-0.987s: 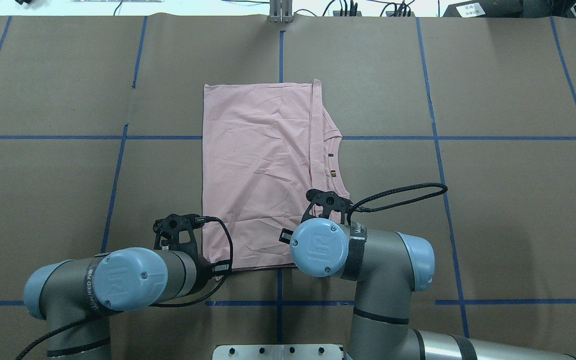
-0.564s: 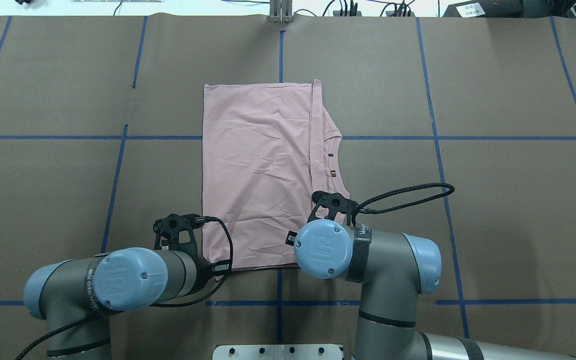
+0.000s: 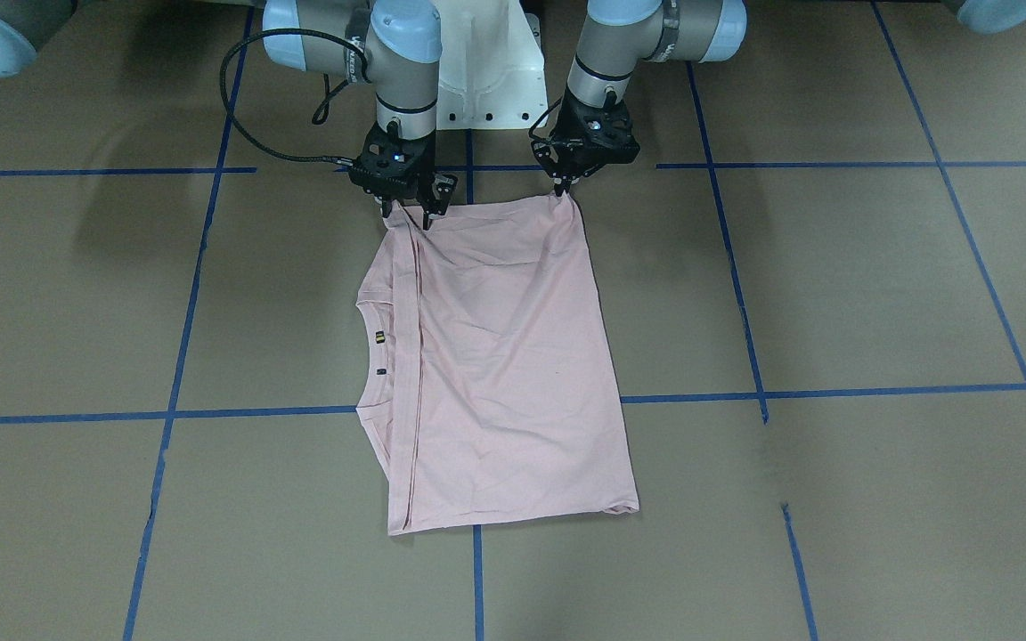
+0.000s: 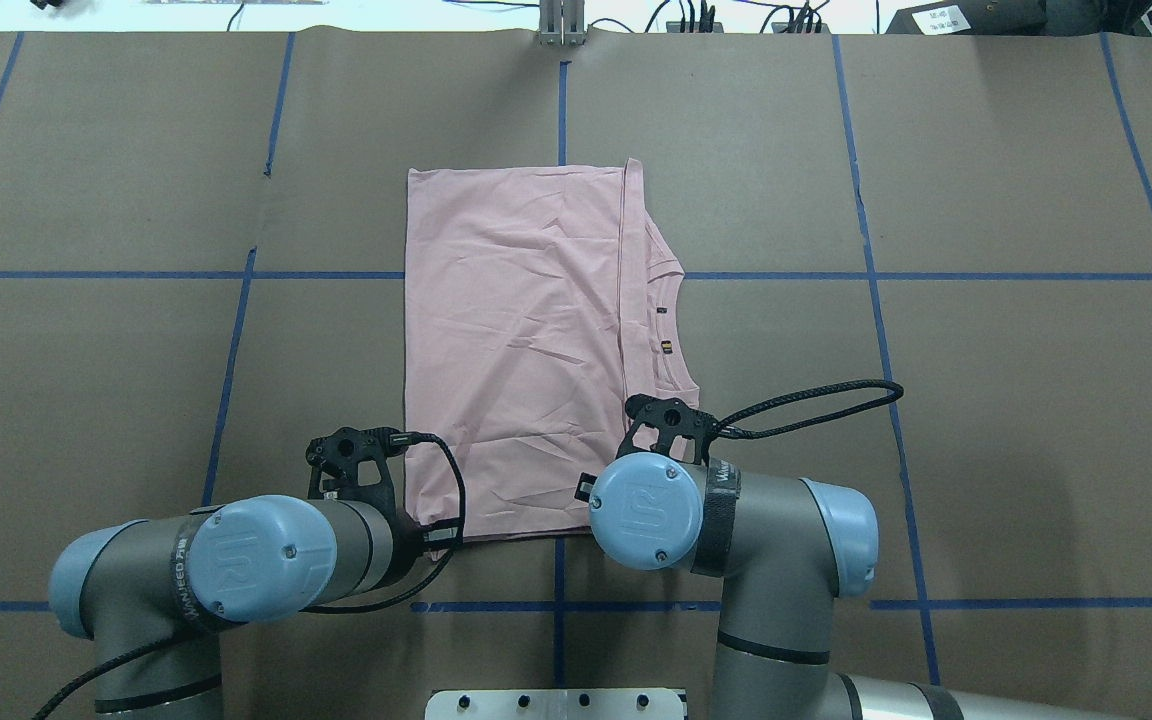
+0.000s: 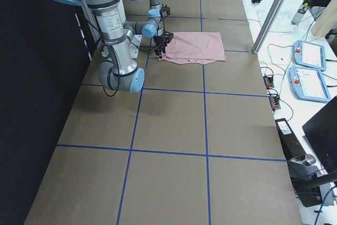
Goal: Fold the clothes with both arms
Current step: 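Grasp the near shirt edge with both grippers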
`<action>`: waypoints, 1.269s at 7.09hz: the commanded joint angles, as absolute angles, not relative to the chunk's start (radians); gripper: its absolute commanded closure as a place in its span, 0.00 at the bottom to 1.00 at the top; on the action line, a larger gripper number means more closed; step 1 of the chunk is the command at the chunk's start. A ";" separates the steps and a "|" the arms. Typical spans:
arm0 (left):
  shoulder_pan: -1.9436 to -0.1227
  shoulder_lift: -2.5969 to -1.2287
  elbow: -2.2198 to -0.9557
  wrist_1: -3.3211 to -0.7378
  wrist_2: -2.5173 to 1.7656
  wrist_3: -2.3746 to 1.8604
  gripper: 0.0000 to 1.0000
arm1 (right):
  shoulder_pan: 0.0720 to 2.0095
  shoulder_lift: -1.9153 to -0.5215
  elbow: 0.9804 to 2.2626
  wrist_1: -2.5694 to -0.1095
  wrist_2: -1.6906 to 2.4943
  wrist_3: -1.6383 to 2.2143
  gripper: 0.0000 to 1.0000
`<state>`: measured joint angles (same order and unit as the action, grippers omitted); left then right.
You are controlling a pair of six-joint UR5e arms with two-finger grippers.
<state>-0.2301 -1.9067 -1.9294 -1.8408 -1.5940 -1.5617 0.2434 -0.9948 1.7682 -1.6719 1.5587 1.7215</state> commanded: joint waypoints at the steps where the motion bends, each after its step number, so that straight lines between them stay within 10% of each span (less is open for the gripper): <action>1: -0.230 -1.907 -1.928 -1.841 -1.594 -1.562 1.00 | 0.242 -0.993 1.759 -1.671 1.555 1.733 0.52; 2: -0.230 -1.907 -1.928 -1.841 -1.594 -1.562 1.00 | 0.242 -0.989 1.759 -1.669 1.555 1.774 0.96; 9: -0.253 -1.904 -2.062 -1.824 -1.606 -1.468 1.00 | 0.248 -0.995 1.895 -1.689 1.560 1.813 1.00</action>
<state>-0.2393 -1.9095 -1.9855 -1.8332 -1.6000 -1.5089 0.2450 -0.9843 1.8177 -1.6769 1.5546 1.8144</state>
